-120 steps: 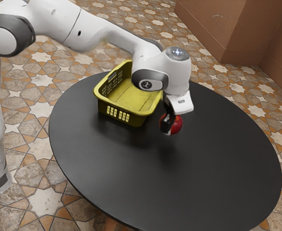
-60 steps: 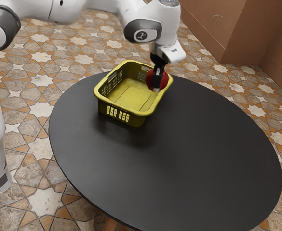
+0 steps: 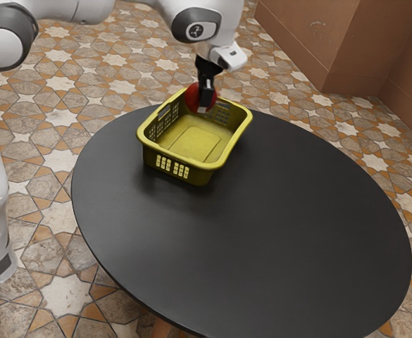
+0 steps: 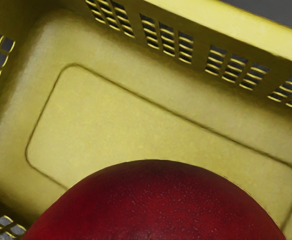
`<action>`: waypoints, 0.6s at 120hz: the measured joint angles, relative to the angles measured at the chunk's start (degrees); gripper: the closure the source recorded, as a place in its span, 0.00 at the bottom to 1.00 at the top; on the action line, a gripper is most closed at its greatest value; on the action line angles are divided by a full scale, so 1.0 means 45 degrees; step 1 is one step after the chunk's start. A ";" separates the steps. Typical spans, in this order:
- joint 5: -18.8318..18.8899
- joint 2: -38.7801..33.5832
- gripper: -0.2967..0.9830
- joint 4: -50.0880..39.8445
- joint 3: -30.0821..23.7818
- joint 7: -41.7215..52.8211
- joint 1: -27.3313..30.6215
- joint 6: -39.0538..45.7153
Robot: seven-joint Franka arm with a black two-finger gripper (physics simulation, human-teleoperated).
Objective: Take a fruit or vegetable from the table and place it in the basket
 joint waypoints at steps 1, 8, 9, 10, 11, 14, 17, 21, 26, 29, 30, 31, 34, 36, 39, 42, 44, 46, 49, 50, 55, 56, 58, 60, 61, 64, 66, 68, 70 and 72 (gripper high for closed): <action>-0.0012 0.0007 0.38 -0.0001 0.0008 -0.0006 0.0021 -0.0011; -0.0106 0.0113 0.38 -0.0015 0.0039 -0.0042 0.0227 -0.0077; -0.0119 0.0136 0.38 -0.0016 0.0042 -0.0047 0.0256 -0.0084; -0.0131 0.0155 0.38 -0.0018 0.0044 -0.0052 0.0284 -0.0090; -0.0142 0.0174 0.38 -0.0019 0.0043 -0.0056 0.0313 -0.0095; -0.0171 0.0237 0.38 -0.0021 0.0042 -0.0070 0.0383 -0.0106; -0.0196 0.0330 0.37 -0.0022 0.0038 -0.0084 0.0431 -0.0111; -0.0226 0.0484 0.37 -0.0023 0.0030 -0.0102 0.0467 -0.0114; -0.0264 0.0641 0.38 -0.0024 0.0025 -0.0123 0.0475 -0.0108; -0.0284 0.0704 0.38 -0.0025 0.0025 -0.0135 0.0469 -0.0096; -0.0292 0.0726 0.38 -0.0027 0.0022 -0.0138 0.0469 -0.0093; -0.0301 0.0750 0.38 -0.0030 0.0023 -0.0142 0.0465 -0.0087; -0.0322 0.0819 0.38 -0.0035 0.0024 -0.0153 0.0450 -0.0069; -0.0335 0.0855 0.38 -0.0038 0.0025 -0.0161 0.0439 -0.0059; -0.0353 0.0892 0.38 -0.0040 0.0028 -0.0172 0.0421 -0.0045; -0.0371 0.0915 0.37 -0.0042 0.0023 -0.0182 0.0409 -0.0036; -0.0398 0.0925 0.36 -0.0043 0.0018 -0.0190 0.0404 -0.0036; -0.0445 0.0933 0.35 -0.0043 0.0019 -0.0198 0.0393 -0.0038; -0.0523 0.0941 0.32 -0.0044 0.0018 -0.0209 0.0379 -0.0043; -0.0550 0.0942 0.31 -0.0044 0.0018 -0.0211 0.0374 -0.0045; -0.0663 0.0949 0.29 -0.0035 0.0018 -0.0224 0.0349 -0.0058; -0.0682 0.0949 0.29 -0.0034 0.0019 -0.0227 0.0343 -0.0061; -0.0717 0.0950 0.28 -0.0031 0.0019 -0.0231 0.0332 -0.0068; -0.0747 0.0951 0.28 -0.0029 0.0018 -0.0236 0.0322 -0.0075; -0.0760 0.0952 0.27 -0.0029 0.0018 -0.0238 0.0316 -0.0079; -0.0796 0.0952 0.27 -0.0027 0.0017 -0.0245 0.0300 -0.0090; -0.0816 0.0948 0.26 -0.0026 0.0017 -0.0249 0.0289 -0.0096; -0.0834 0.0944 0.26 -0.0026 0.0017 -0.0253 0.0278 -0.0102; -0.0849 0.0941 0.26 -0.0020 0.0022 -0.0257 0.0262 -0.0108; -0.0862 0.0939 0.26 -0.0016 0.0021 -0.0261 0.0252 -0.0113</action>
